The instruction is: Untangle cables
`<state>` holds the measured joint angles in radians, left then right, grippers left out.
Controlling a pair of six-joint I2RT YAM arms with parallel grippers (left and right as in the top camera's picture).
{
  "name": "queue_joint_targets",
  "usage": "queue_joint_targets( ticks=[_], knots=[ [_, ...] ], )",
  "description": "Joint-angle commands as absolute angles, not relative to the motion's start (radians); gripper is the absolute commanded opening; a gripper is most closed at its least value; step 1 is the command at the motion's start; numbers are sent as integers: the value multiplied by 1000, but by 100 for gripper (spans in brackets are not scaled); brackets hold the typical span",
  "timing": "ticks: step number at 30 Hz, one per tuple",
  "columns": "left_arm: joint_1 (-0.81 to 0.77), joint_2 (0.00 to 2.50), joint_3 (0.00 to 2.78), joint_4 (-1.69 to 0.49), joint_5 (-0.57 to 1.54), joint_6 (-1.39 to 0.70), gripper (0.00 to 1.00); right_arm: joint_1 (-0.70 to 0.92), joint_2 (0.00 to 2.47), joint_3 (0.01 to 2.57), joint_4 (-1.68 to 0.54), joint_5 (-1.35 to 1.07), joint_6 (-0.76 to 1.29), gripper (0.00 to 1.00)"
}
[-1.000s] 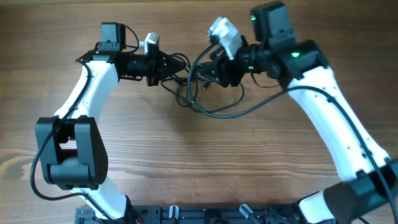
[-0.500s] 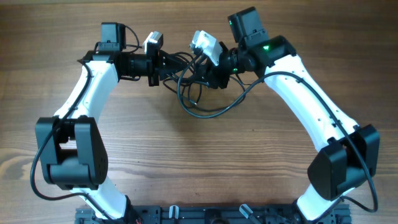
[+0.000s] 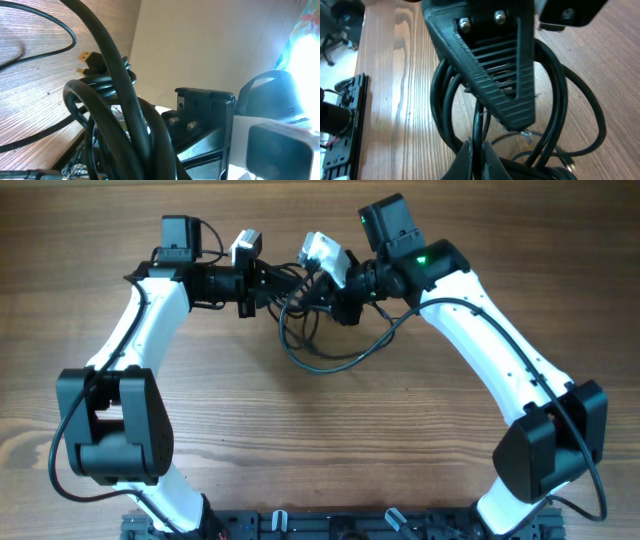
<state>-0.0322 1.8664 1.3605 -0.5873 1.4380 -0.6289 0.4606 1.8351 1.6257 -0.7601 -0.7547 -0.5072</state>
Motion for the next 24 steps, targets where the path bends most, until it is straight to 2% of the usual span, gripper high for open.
queue_joint_targets(
  ticks=[1,3,6,8,12,15,18,21,23,24],
  knots=[
    [-37,1868,1354,-586,1488,-606,4,445,1863,1641,-749,-760,-464,4],
    [-37,1868,1354,-575,1483,-606,4,443,1863,1641,-751,-759,-463,4],
    [-36,1868,1354,-569,1457,-606,4,404,1835,1642,-759,-784,-358,4],
    [-36,1868,1354,-569,1387,-607,4,355,1762,1643,-801,-860,-342,4],
    [-36,1868,1354,-569,1273,-614,4,239,1594,1643,-827,-867,-219,4],
    [-36,1868,1354,-569,1254,-613,4,93,1504,1643,-814,-822,26,4],
    [-36,1868,1354,-567,1232,-609,4,-19,1518,1641,-942,-581,345,4],
    [-36,1868,1354,-553,1232,-606,4,-39,1578,1641,-1007,-551,337,4],
    [-36,1868,1354,-549,1232,-606,4,1,1635,1641,-1008,-749,180,6],
    [-36,1868,1354,-549,1232,-606,4,33,1659,1641,-1007,-836,70,13]
  ],
)
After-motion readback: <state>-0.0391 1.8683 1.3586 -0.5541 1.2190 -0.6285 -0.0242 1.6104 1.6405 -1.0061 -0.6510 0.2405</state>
